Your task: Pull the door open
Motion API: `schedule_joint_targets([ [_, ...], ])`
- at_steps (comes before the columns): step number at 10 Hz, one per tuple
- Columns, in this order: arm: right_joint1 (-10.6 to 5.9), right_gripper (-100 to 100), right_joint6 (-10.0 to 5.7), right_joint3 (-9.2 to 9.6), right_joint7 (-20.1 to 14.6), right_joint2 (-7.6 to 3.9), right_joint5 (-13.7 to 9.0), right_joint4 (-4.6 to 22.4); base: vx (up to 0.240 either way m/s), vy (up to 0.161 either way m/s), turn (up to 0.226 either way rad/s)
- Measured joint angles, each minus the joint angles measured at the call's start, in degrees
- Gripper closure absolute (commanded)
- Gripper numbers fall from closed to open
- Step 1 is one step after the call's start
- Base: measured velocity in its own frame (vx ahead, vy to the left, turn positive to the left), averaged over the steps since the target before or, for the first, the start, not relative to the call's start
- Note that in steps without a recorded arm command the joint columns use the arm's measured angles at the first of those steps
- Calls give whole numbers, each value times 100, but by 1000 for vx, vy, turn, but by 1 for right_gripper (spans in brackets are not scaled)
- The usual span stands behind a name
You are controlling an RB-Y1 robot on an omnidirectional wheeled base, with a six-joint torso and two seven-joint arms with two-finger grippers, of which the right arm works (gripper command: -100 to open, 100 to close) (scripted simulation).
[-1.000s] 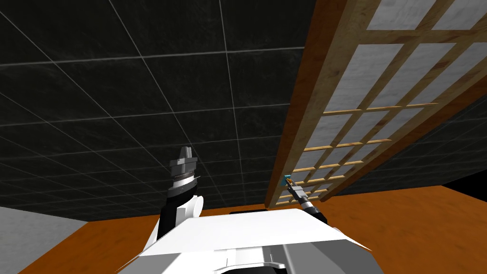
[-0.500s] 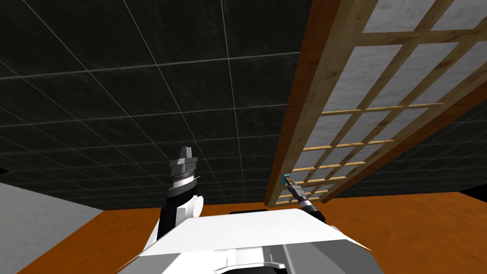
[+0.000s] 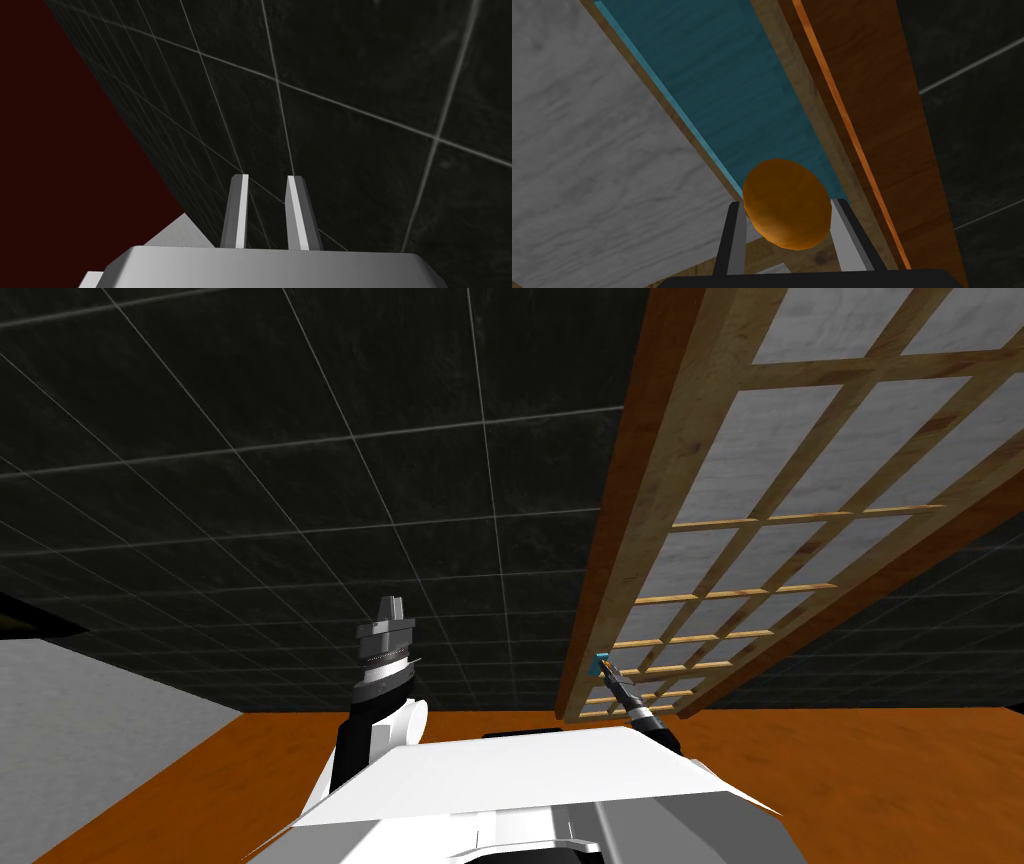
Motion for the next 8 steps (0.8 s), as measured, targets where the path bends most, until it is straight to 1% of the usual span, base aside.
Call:
schedule_joint_targets([
  [8, -105, 100, 111, 129, -1120, 23, -349, 7, -43, -23, 54],
])
